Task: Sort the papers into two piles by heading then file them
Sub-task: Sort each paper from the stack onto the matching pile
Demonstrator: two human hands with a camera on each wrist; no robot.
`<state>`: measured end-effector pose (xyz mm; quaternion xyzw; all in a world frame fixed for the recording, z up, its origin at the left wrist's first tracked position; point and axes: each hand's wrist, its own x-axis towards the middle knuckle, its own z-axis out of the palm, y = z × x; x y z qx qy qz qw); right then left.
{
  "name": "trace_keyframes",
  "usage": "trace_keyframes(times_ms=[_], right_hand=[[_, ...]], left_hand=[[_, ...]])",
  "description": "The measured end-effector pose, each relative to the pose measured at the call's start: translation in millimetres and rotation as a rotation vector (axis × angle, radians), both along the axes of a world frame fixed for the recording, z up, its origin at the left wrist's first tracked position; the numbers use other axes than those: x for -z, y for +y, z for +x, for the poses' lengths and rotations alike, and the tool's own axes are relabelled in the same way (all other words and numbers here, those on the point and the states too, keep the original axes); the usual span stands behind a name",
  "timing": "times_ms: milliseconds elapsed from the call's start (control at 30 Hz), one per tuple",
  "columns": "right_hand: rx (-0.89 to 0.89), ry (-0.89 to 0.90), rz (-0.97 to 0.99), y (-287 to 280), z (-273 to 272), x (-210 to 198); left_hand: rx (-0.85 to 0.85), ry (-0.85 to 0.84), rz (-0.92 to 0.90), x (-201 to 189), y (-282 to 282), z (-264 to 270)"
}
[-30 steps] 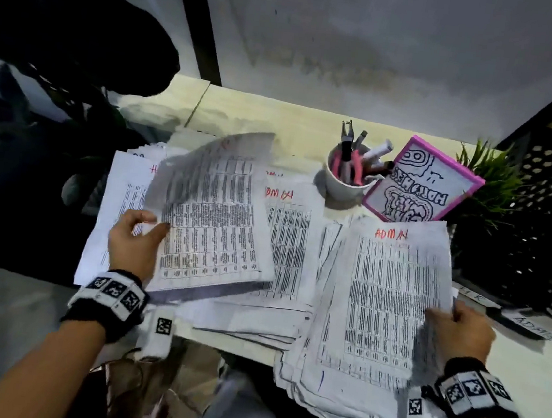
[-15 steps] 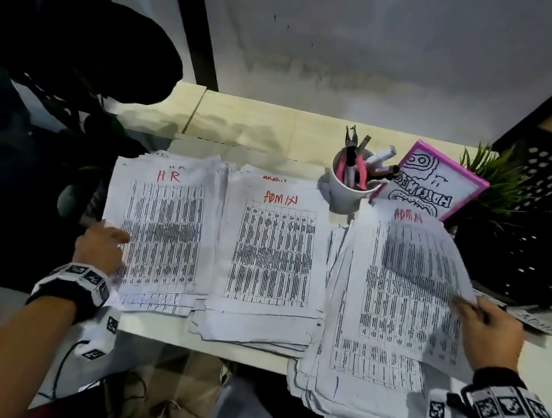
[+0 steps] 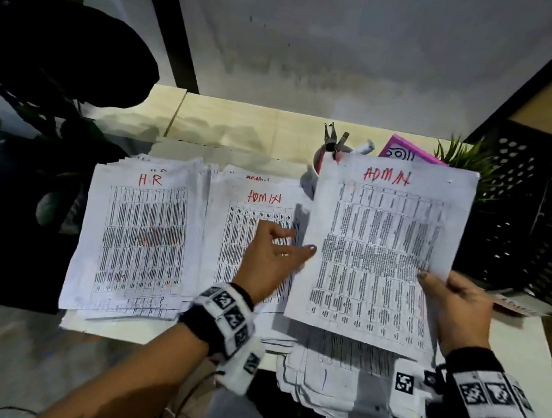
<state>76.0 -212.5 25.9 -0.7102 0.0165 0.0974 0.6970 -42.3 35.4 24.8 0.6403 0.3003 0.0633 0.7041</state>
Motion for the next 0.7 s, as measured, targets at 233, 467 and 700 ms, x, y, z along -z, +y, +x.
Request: trace_keyframes(times_ms=[233,467,700], right_hand=[[-0.048,0.149,-0.160,7,3,25],[0.085,0.116,-0.840,-25,31,57],[0.043,0.219,-0.971,-28,25,69]], left_hand=[[-0.215,0.043,0.250,24,11,-2],[-0.329,0.277,0.427,43,88,-51],[-0.274,0.347,0.478,63,98,-55]])
